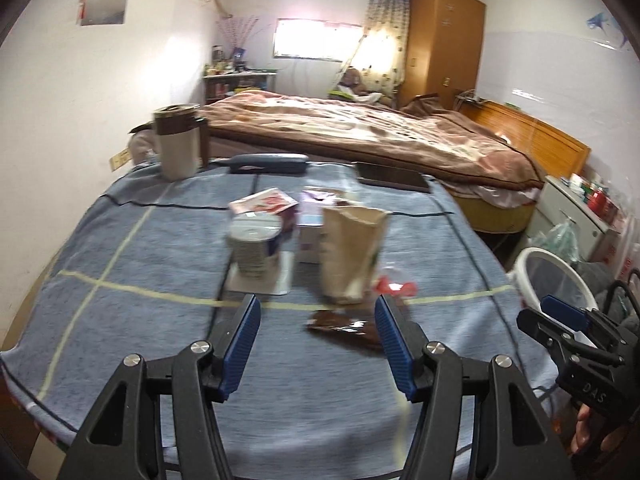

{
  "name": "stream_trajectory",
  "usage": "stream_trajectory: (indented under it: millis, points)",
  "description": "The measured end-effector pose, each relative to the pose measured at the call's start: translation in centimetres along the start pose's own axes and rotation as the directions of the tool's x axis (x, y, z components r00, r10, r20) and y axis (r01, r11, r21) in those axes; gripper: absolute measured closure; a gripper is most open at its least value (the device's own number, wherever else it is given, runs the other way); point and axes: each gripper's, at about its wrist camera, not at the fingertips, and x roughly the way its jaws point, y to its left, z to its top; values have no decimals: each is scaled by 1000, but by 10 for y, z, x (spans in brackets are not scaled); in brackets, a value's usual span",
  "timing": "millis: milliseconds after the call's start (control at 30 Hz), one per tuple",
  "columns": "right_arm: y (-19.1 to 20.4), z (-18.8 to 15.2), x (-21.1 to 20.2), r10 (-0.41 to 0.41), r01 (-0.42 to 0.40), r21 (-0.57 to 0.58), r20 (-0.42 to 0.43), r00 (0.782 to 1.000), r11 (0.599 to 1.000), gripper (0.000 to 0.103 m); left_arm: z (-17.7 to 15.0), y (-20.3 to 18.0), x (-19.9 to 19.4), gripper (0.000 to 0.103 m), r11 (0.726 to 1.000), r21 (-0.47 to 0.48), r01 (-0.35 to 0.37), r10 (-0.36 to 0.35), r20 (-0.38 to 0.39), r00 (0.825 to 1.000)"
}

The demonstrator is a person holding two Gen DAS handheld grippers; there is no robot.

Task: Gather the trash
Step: 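Move the right gripper to the chocolate bar while the left approaches the white lidded cup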

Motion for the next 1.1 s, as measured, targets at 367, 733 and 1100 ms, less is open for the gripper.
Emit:
stream_trajectory:
  millis: [367,733,1100]
  points:
    - [43,3,32,80,-85,-75,-67,995,994,45,1,41,14,41,999,-24,-25,24,-22,999]
    - [78,4,68,110,-137,-173,-157,981,975,45,15,61,40,40,999,-42,11,-13,-49,999]
    - [90,8,93,104,-156,-190,-257,961,969,45,24,67,62,40,998,-39,49,-51,-69,996]
